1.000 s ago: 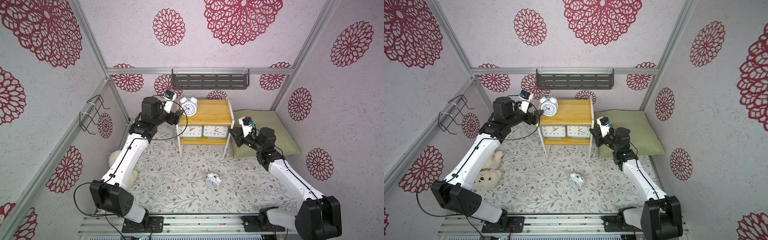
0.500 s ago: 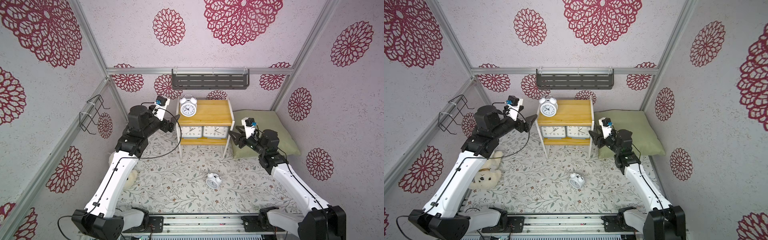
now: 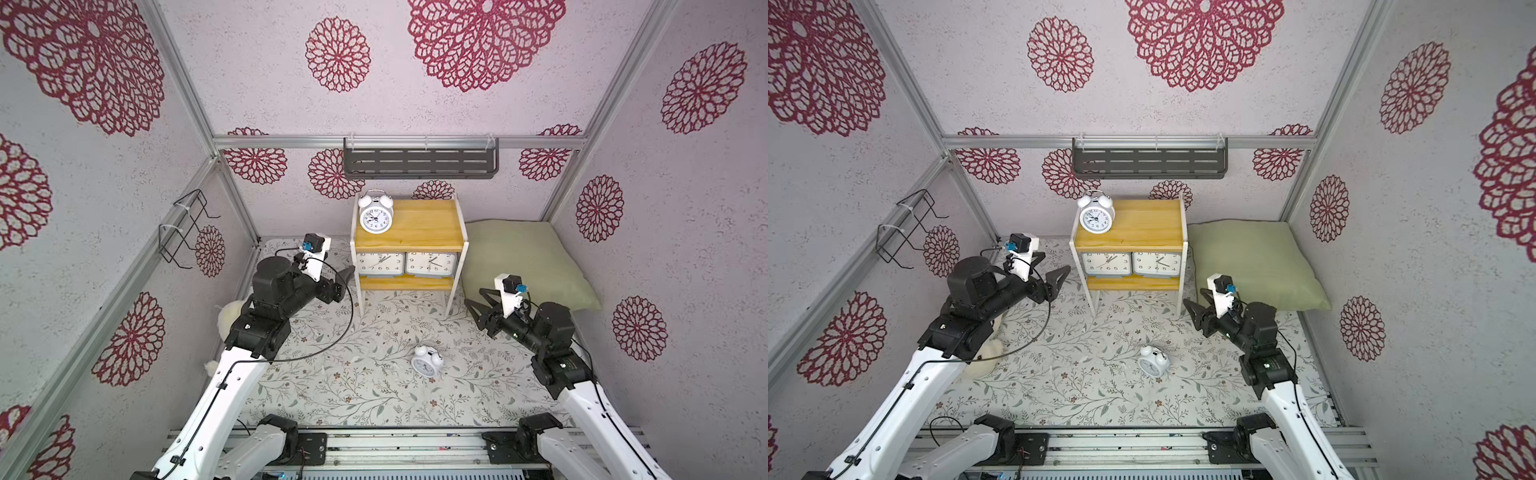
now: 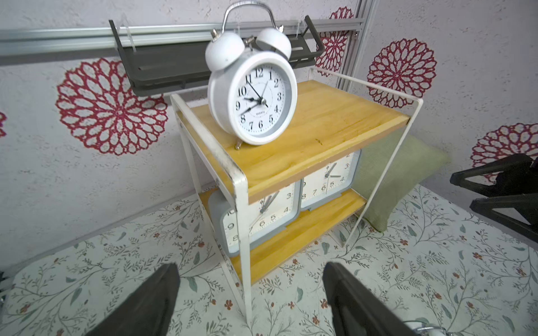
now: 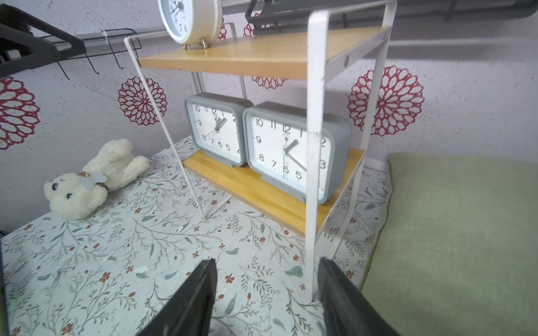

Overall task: Place the alarm clocks on the shelf by style
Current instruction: Pick up the alarm from the center of the board.

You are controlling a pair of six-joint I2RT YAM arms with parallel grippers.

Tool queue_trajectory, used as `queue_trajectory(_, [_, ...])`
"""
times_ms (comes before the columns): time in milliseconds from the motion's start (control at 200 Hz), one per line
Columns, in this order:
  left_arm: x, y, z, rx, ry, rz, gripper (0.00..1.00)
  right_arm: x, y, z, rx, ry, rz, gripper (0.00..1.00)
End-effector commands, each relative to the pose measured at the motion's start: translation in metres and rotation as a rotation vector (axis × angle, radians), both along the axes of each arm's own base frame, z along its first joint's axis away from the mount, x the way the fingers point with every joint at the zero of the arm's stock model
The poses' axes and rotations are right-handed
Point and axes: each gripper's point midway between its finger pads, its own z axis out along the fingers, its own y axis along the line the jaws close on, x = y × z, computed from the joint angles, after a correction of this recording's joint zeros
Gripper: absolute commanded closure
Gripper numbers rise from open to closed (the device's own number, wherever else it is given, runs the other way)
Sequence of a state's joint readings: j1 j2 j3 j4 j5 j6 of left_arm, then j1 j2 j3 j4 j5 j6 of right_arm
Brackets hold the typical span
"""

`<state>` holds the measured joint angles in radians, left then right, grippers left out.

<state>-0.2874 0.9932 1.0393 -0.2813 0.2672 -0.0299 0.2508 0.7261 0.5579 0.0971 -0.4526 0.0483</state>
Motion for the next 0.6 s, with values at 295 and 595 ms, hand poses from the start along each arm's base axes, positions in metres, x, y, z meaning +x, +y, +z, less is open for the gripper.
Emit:
queue_trajectory(295, [-0.022,-0.016,-0.063,-0.06,0.127,-0.014,0.16,-0.049,0.044,-0.067,-0.005,0.258,0.129,0.4])
queue_trajectory(595, [-0.024,-0.023,-0.081,-0.066,0.167,-0.031,0.16,-0.069,0.076,-0.091,-0.14,0.293,0.261,0.49])
